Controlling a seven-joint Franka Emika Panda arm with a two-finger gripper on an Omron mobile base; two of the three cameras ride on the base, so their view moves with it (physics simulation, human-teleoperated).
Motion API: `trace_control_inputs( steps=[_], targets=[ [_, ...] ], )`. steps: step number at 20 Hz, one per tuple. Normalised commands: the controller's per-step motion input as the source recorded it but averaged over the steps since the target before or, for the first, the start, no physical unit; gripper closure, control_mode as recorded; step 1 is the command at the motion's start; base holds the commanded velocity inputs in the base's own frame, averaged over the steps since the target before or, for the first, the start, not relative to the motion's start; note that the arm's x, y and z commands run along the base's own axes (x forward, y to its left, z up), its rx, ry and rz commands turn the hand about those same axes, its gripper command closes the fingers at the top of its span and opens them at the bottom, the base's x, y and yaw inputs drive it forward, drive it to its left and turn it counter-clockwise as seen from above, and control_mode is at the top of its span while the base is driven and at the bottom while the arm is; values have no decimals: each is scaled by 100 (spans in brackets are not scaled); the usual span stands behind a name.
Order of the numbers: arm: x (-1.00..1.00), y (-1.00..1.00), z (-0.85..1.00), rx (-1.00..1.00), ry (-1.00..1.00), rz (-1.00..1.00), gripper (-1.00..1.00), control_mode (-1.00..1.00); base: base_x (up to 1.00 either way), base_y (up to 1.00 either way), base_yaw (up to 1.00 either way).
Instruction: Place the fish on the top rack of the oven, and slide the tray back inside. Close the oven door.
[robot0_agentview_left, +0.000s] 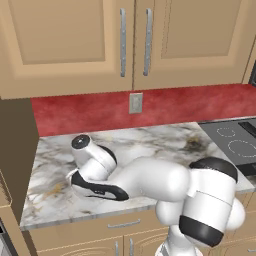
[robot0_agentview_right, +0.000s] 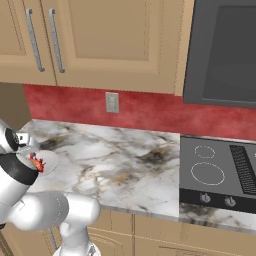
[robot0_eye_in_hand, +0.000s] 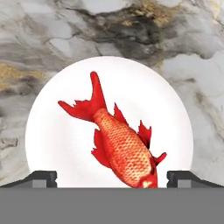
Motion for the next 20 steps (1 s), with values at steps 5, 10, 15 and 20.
trace_control_inputs(
  steps=[5,10,15,20],
  targets=[
    [4,-5,-49,0,-1,8,-100,-100,0,0,0],
    [33,-7,-23,1,0,10,-100,-100,0,0,0],
    [49,-1,0,1,0,7,-100,-100,0,0,0],
    [32,11,-32,-1,0,10,-100,-100,0,0,0]
  ],
)
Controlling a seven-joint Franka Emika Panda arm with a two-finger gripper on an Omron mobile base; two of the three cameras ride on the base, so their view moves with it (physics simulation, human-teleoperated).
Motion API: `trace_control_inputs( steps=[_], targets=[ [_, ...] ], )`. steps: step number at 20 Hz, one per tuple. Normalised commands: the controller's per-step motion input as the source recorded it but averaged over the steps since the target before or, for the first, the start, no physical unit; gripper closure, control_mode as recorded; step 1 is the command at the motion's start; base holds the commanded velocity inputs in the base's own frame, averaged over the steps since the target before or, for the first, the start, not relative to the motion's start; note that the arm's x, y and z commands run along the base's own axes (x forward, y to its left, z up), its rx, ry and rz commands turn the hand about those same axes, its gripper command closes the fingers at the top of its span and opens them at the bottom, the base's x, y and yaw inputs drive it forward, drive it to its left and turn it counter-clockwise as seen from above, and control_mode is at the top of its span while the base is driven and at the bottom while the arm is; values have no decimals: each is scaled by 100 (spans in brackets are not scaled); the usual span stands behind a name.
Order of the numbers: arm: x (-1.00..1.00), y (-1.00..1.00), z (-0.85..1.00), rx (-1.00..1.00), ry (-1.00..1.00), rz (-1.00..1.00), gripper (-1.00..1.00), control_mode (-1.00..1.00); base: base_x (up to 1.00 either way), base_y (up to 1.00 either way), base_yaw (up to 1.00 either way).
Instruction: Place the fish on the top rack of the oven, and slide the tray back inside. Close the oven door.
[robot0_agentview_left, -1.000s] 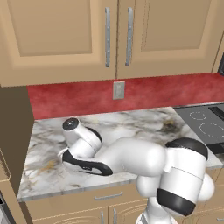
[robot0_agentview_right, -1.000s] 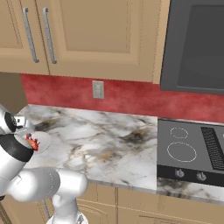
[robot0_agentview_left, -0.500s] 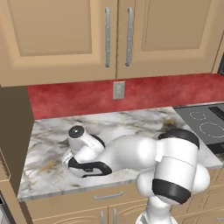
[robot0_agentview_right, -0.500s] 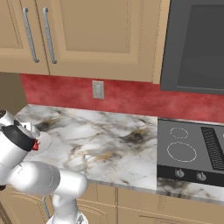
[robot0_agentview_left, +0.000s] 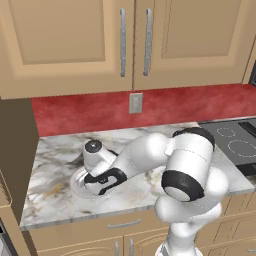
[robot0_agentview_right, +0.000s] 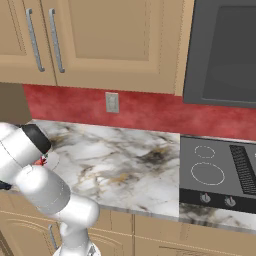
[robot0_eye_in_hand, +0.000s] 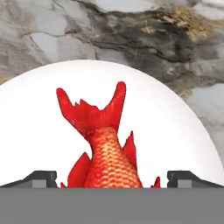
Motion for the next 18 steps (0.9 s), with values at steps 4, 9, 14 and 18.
trace_control_inputs(
  steps=[4,9,14,18],
  targets=[
    [9,23,-61,-4,0,12,-100,-100,0,0,0],
    [4,17,-47,-2,0,11,-100,-100,0,0,0],
    [-5,1,-4,0,-2,1,-100,-100,0,0,0],
    [-42,0,0,0,-5,0,-100,-100,0,0,0]
  ],
)
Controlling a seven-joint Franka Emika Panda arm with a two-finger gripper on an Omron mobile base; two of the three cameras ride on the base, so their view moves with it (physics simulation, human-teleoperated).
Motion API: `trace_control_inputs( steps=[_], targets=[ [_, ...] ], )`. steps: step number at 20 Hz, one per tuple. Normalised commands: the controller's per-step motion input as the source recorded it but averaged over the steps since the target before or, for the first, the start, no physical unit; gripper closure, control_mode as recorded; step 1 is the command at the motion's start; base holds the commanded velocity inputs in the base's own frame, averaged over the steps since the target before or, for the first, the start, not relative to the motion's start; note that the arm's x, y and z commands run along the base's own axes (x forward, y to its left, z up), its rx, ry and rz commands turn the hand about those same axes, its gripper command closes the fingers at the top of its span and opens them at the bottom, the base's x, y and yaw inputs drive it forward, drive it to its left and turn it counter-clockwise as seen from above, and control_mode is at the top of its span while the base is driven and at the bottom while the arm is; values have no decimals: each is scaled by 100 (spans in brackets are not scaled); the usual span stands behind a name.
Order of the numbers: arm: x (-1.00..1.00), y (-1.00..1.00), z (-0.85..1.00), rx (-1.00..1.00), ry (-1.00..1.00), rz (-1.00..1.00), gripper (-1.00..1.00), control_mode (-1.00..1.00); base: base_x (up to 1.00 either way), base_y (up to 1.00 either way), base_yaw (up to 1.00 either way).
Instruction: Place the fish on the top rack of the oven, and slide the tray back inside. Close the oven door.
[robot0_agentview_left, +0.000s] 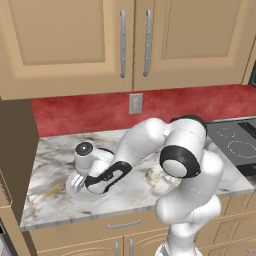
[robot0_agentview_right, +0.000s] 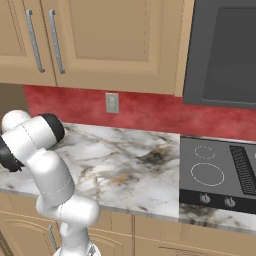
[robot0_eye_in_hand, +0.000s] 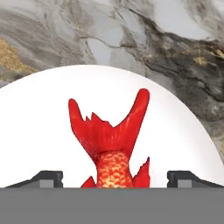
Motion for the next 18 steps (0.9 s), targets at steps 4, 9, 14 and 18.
trace_control_inputs(
  steps=[4,9,14,18],
  targets=[
    [-35,0,0,0,-5,0,-100,-100,0,0,0],
    [-7,0,-5,0,0,0,100,-100,0,0,0],
    [-26,-14,11,0,0,0,100,-100,0,0,0],
    [-38,-31,73,1,-7,1,100,-100,0,0,0]
  ],
)
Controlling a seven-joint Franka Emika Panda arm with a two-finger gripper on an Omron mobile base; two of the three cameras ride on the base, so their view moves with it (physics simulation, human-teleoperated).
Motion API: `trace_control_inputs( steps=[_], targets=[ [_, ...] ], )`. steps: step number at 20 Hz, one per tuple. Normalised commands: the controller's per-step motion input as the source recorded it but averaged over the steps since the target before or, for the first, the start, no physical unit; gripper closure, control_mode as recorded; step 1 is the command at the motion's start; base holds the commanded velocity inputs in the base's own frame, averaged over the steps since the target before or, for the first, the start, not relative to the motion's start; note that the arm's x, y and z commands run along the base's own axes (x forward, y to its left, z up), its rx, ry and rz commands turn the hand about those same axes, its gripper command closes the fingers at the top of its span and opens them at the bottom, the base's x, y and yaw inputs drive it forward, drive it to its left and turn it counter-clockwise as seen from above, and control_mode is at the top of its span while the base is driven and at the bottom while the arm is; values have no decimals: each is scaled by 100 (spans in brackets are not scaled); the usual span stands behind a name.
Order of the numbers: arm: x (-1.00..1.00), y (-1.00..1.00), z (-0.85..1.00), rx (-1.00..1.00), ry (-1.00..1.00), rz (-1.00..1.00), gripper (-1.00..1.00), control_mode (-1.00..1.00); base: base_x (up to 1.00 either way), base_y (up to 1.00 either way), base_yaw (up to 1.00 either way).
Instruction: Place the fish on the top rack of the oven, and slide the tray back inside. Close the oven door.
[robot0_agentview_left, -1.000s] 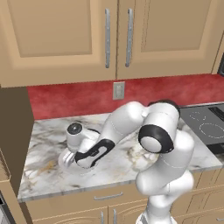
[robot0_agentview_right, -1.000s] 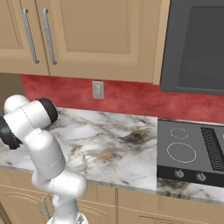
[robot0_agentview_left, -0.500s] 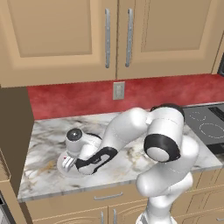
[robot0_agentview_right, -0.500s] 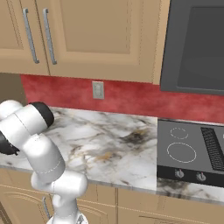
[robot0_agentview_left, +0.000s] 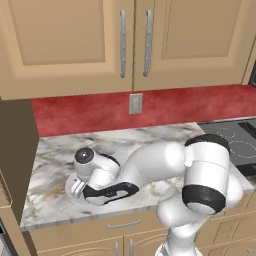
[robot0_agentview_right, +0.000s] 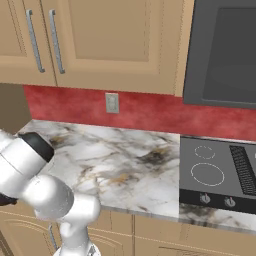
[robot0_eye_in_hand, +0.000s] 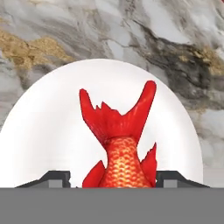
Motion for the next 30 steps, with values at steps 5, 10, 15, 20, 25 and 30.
trace_control_inputs(
  steps=[5,10,15,20,25,30],
  targets=[
    [-70,-64,100,2,-9,1,100,-100,0,0,0],
    [-71,-85,100,9,-2,0,100,-100,0,0,0],
    [-80,-96,97,14,0,0,100,-100,0,0,0],
    [-70,-100,70,14,0,0,100,-100,0,0,0],
    [-45,-92,59,5,1,0,100,-100,0,0,0],
    [-5,-33,37,0,6,0,100,-100,0,0,0]
  ],
)
